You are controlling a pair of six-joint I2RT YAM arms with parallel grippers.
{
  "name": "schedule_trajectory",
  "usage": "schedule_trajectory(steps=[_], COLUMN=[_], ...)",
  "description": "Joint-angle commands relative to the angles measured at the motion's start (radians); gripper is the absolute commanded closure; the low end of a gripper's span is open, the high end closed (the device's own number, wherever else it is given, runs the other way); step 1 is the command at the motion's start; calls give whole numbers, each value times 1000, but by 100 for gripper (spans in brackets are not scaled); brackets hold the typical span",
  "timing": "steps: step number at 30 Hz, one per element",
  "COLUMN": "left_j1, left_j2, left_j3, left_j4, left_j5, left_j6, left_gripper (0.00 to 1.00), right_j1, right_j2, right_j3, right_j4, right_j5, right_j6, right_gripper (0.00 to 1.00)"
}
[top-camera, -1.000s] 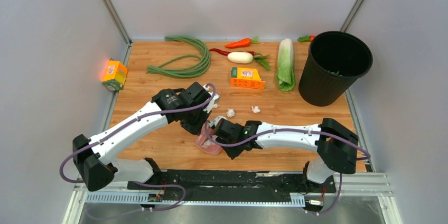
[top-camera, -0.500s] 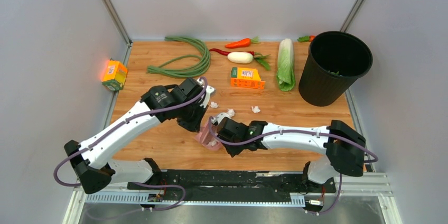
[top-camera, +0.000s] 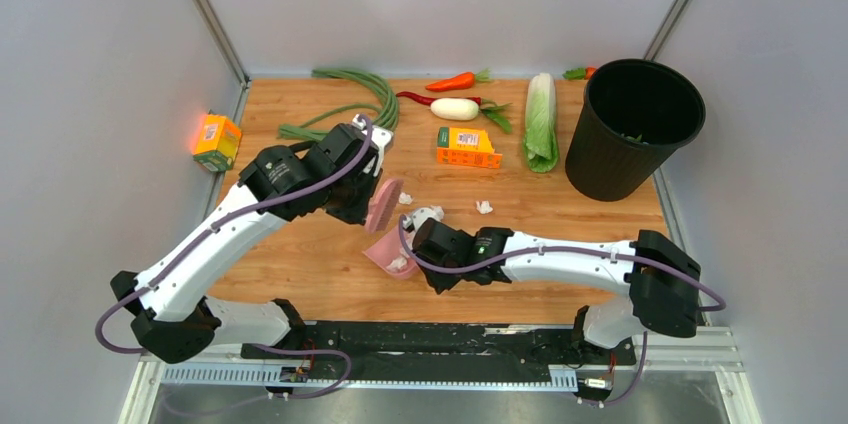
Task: Sweep away the paper scraps from the table
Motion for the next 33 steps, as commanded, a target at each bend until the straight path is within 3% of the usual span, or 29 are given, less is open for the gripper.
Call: schedule_trajectory(steps=[1,11,27,33], left_j1=[-1,8,36,36], left_j2=[-13,-81,-280,-412], left_j3=[74,65,-180,-338], left_j4=[-65,-91,-96,-25], left_j5=[-146,-343,-395,-374], left_j6=[-30,-114,-174,-169], left_gripper=[100,100,100,100], right_j1=[10,10,10,7], right_j2=[-33,-38,-13,-12], right_j3=[68,192,341,396], right_j4=[22,-50,-128,-130], right_j5=[23,55,100,137], right_j6=[16,-4,-7,-19], right_gripper=[100,100,100,100])
